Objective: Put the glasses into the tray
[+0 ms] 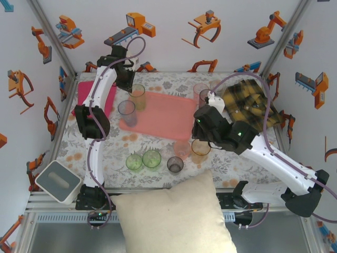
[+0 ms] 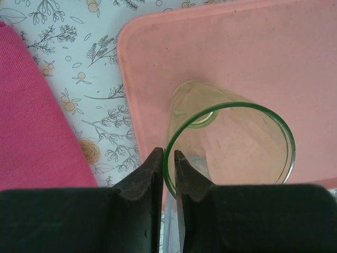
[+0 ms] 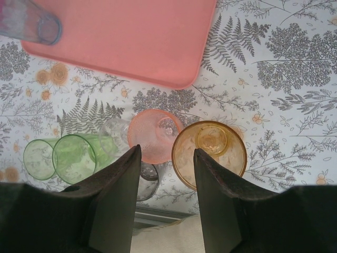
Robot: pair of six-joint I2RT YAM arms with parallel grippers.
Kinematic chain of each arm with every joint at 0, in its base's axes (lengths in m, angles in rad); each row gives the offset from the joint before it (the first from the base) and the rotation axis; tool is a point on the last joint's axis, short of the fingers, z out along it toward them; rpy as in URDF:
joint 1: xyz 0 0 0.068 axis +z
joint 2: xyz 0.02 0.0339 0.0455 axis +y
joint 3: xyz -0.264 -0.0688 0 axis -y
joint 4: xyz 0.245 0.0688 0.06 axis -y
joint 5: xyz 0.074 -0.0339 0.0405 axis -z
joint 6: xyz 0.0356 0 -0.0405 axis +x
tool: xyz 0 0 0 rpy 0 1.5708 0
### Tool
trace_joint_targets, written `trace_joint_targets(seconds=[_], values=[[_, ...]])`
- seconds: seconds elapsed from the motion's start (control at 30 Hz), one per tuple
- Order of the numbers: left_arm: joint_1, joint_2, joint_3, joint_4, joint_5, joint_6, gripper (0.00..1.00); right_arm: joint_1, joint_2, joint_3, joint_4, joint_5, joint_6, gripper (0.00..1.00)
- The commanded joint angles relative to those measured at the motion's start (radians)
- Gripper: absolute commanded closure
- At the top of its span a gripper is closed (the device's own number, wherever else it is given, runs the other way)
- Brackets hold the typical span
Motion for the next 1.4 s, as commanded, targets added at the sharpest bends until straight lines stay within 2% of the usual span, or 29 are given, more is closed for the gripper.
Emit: trace_joint_targets(seconds=[0.0,0.2,0.37,0.53,1.2,1.37], values=[[-0.003,-0.003,-0.003,-0.007,-0.012,-0.005,0.81,0.009,-0.018,-0.019,0.012,0.031,0.016,0.56],[-0.003,-0.013,-0.005,-0.021,-0.025,0.002,0.9,0.009,-0.015,-0.022,0.019,0.032,0.016,0.56],[-0.003,-0.02,-0.005,-0.028,-0.034,0.0,0.88,0.009,-0.012,-0.024,0.023,0.03,0.014,0.56],[-0.001,-0.028,-0.005,-0.034,-0.053,0.003,0.91,0.009,-0.015,-0.03,0.026,0.028,0.015,0.56],[0.032,-0.068,-0.031,-0.069,-0.069,0.008,0.9,0.009,-0.013,-0.053,0.061,0.013,0.015,0.56],[0.032,-0.063,-0.04,-0.073,-0.069,0.01,0.85,0.009,-0.01,-0.056,0.065,0.013,0.015,0.56]])
